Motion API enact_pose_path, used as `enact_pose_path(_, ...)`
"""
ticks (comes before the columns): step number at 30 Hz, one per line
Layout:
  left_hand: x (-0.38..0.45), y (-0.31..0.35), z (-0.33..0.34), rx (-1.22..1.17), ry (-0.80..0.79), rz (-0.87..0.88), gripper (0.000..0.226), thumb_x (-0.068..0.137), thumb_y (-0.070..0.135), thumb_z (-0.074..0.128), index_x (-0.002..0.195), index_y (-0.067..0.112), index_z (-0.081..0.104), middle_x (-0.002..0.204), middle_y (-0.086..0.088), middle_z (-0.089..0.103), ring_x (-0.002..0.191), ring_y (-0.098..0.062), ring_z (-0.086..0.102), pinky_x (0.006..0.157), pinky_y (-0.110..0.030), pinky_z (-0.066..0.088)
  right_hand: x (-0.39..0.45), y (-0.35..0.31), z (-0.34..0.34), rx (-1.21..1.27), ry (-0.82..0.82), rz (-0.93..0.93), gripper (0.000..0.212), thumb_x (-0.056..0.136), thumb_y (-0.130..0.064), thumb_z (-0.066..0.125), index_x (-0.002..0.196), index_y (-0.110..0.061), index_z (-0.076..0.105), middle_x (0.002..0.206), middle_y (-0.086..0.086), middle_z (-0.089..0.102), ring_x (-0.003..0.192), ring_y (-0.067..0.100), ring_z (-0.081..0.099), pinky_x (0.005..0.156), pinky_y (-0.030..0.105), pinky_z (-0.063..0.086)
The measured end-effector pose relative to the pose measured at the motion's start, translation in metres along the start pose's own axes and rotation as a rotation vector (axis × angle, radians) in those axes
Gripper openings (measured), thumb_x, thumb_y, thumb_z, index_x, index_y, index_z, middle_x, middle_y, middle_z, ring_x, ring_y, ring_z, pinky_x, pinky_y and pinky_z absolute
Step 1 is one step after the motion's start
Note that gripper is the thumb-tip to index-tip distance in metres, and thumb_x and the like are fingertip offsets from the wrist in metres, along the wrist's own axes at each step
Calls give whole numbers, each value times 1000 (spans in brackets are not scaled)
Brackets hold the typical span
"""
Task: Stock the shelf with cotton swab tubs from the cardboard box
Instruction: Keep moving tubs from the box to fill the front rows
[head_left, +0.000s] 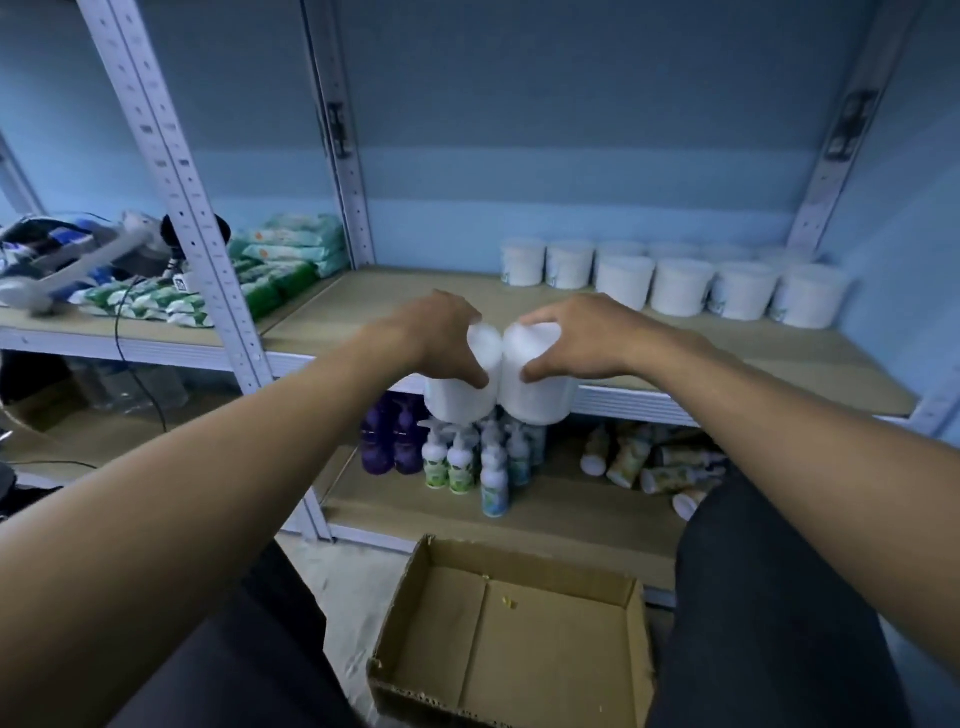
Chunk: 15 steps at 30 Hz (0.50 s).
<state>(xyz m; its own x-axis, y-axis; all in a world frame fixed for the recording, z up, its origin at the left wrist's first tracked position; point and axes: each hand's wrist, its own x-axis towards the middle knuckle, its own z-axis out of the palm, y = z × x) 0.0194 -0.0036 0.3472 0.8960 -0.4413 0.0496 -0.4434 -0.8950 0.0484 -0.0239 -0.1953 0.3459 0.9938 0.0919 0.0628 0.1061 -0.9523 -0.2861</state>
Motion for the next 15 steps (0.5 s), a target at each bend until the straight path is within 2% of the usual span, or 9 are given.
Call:
enact_pose_path(6,41,17,-25,-17,5,19,83,72,52,77,143,21,49,142,-1,53,128,-23,51,102,-37,46,25,18,-32,25,27,75,80,70,-51,81,143,-38,51,149,-7,49,131,18,49,96,31,46)
enact_pose_path(11,77,28,-17,-5,-34,26,84,71,54,76,144,23,47,144,0,51,128,-23,50,102,-38,46,44,41,-32,67,-15,138,80,72,-47,82,144,-35,49,148,-4,48,128,21,51,92,31,48)
enact_pose_path(15,101,31,-5,-13,-62,33,88,71,51,79,147,24,43,148,0,46,132,-22,47,105,-36,43,59,54,-24,23,-29,165,85,71,-48,83,146,-30,47,149,-3,47,129,22,51,98,34,48)
